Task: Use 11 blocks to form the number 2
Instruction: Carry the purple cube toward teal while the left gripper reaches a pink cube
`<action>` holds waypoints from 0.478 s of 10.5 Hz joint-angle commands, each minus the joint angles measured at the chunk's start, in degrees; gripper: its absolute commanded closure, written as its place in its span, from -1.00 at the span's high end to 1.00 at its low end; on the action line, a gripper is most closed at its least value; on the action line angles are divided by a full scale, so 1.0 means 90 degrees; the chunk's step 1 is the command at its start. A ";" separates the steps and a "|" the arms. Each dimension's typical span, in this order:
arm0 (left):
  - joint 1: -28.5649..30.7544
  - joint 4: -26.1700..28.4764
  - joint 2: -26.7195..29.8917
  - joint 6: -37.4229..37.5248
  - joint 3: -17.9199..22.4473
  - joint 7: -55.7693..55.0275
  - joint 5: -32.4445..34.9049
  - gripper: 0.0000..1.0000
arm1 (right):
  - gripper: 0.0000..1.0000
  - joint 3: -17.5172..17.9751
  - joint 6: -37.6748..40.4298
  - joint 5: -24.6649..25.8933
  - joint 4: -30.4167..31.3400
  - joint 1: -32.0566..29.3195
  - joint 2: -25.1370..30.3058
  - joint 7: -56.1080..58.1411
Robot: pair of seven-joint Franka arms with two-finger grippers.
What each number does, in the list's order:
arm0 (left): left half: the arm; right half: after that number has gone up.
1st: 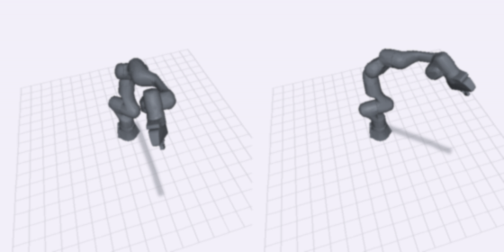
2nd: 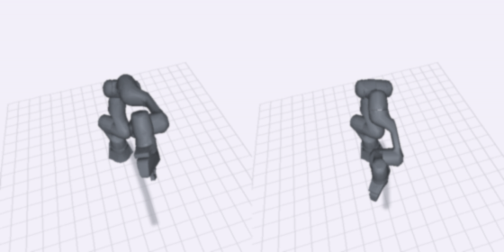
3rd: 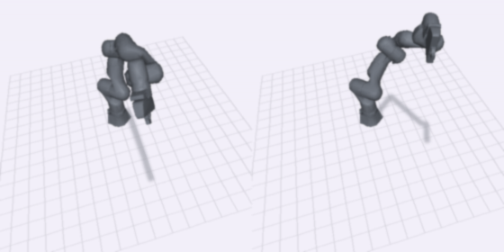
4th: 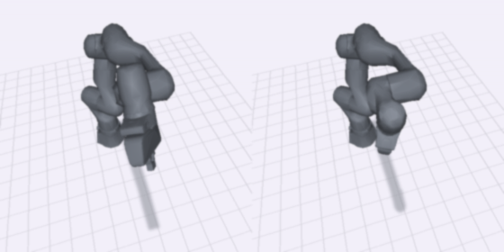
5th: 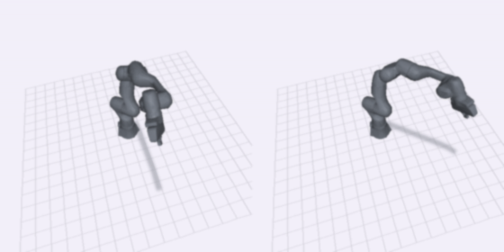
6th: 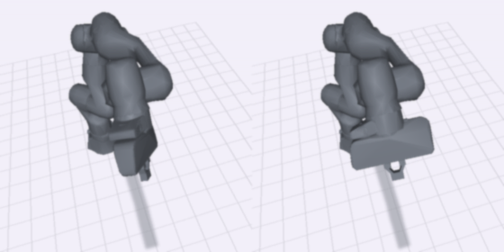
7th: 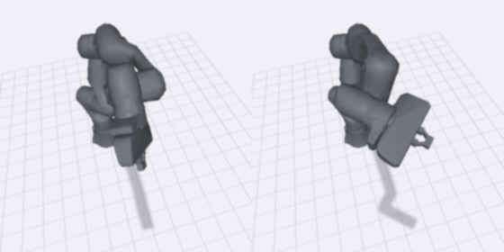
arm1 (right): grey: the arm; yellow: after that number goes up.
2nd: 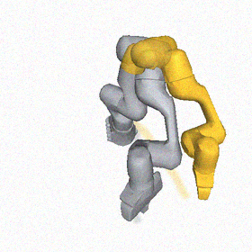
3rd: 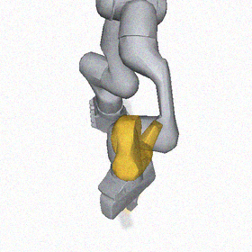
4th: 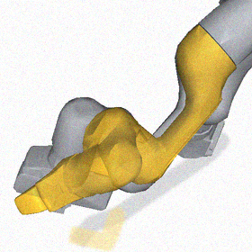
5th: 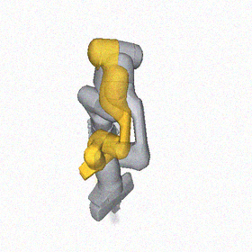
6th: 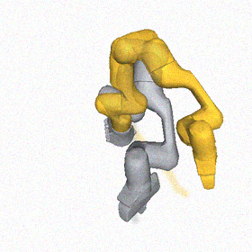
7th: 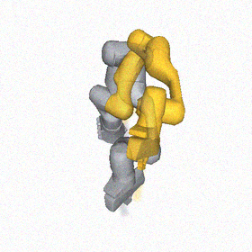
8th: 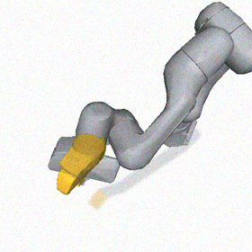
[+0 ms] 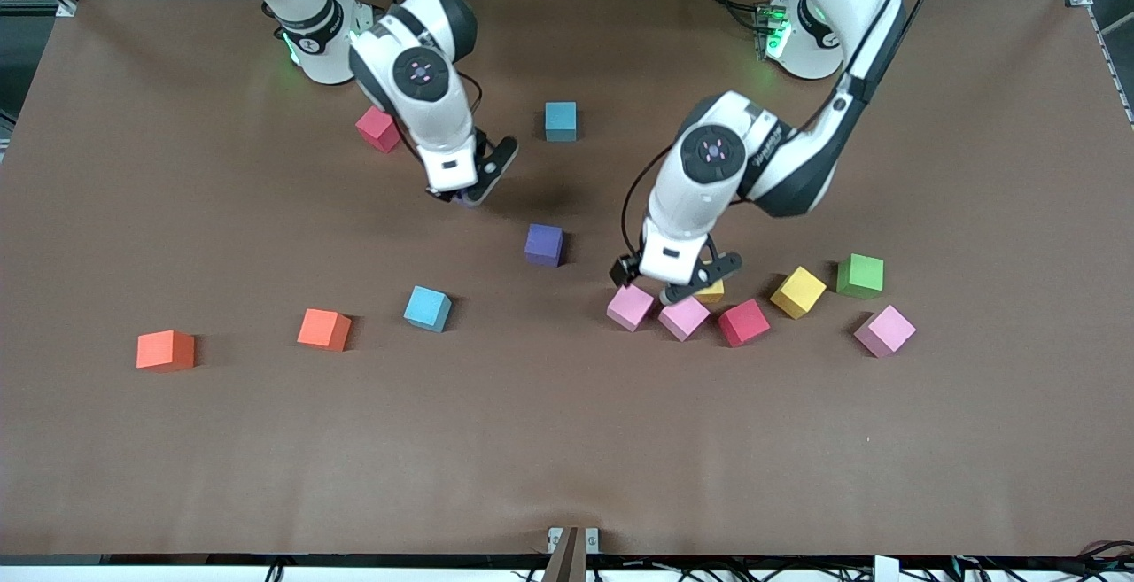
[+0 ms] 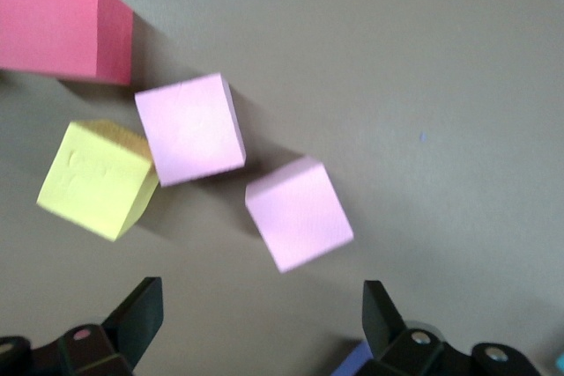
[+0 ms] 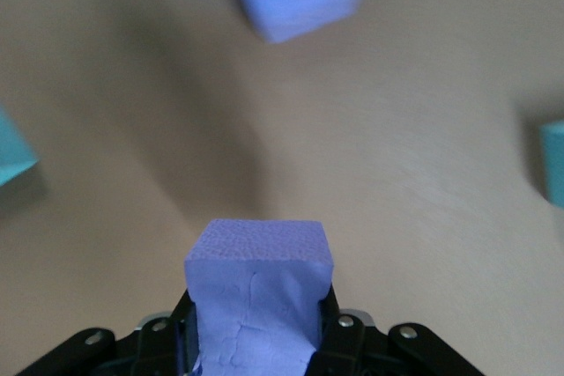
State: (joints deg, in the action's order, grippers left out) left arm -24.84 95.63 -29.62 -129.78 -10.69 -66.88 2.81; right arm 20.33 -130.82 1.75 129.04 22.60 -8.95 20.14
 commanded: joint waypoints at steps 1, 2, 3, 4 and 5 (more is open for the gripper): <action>-0.0131 -0.1044 -0.0867 0.0387 0.0299 -0.0146 -0.0204 1.00 | -1.00 0.0444 -0.0063 -0.0039 0.0330 -0.0069 0.0174 0.0855; -0.0247 -0.1074 -0.0946 0.0387 0.0318 -0.0408 -0.0195 1.00 | -1.00 0.0630 -0.0102 -0.0039 0.0340 -0.0021 0.0155 0.0925; -0.0257 -0.1142 -0.0966 0.0377 0.0386 -0.0507 -0.0214 1.00 | -1.00 0.0873 -0.0219 -0.0039 0.0418 -0.0021 0.0155 0.0936; -0.0258 -0.1153 -0.0976 0.0367 0.0445 -0.0556 -0.0244 1.00 | -1.00 0.1088 -0.0365 -0.0029 0.0438 0.0008 0.0106 0.1042; -0.0267 -0.1153 -0.1073 0.0348 0.0445 -0.0799 -0.0302 1.00 | -1.00 0.1293 -0.0637 -0.0019 0.0593 0.0018 0.0038 0.1169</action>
State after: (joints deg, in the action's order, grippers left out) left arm -26.22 87.18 -38.25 -128.09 -7.89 -72.06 1.97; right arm 29.78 -133.72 1.77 132.03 22.70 -9.02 28.29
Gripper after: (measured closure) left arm 0.000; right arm 0.471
